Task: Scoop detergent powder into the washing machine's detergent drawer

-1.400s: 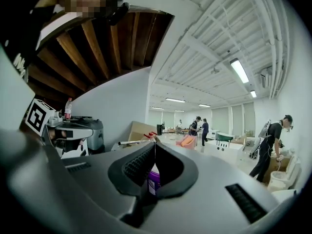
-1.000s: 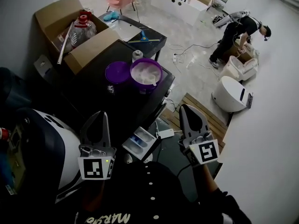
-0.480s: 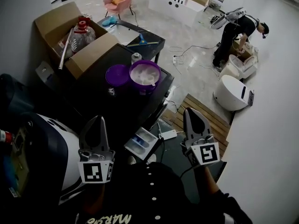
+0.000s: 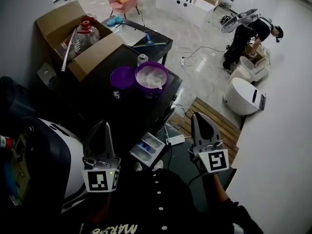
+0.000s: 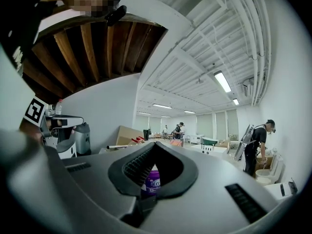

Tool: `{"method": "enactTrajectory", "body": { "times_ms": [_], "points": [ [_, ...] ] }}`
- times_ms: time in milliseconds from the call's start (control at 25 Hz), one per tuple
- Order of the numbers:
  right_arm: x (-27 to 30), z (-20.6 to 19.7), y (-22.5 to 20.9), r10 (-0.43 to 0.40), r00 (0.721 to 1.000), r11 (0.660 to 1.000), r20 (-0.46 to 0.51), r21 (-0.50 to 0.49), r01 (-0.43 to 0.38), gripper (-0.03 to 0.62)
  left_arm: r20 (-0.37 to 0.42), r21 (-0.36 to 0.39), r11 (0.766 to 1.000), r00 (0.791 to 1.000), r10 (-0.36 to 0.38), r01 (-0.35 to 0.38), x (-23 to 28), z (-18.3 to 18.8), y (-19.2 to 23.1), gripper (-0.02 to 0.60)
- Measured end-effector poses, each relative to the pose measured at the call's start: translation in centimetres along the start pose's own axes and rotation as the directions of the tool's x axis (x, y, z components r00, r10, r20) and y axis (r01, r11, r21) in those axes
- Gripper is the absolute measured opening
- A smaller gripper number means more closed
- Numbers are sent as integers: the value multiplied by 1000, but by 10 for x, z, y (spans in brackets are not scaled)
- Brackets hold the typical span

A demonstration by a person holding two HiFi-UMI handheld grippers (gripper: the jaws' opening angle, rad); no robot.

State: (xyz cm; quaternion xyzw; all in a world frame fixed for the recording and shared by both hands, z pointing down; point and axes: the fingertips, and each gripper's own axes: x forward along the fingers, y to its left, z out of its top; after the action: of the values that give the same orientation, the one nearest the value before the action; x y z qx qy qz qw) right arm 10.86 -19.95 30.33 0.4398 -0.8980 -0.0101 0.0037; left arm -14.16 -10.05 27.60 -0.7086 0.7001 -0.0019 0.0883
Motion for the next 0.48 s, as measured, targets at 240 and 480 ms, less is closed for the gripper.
{"method": "enactTrajectory", "body": {
  "times_ms": [240, 480],
  "points": [
    [4, 6, 0, 0, 1000, 1000, 15, 7, 0, 28, -7, -6, 1000, 1000, 9, -9, 0, -1, 0, 14],
    [8, 6, 1, 13, 1000, 1000, 19, 1, -13, 28, -12, -12, 1000, 1000, 12, -12, 2, -4, 0, 14]
  ]
}}
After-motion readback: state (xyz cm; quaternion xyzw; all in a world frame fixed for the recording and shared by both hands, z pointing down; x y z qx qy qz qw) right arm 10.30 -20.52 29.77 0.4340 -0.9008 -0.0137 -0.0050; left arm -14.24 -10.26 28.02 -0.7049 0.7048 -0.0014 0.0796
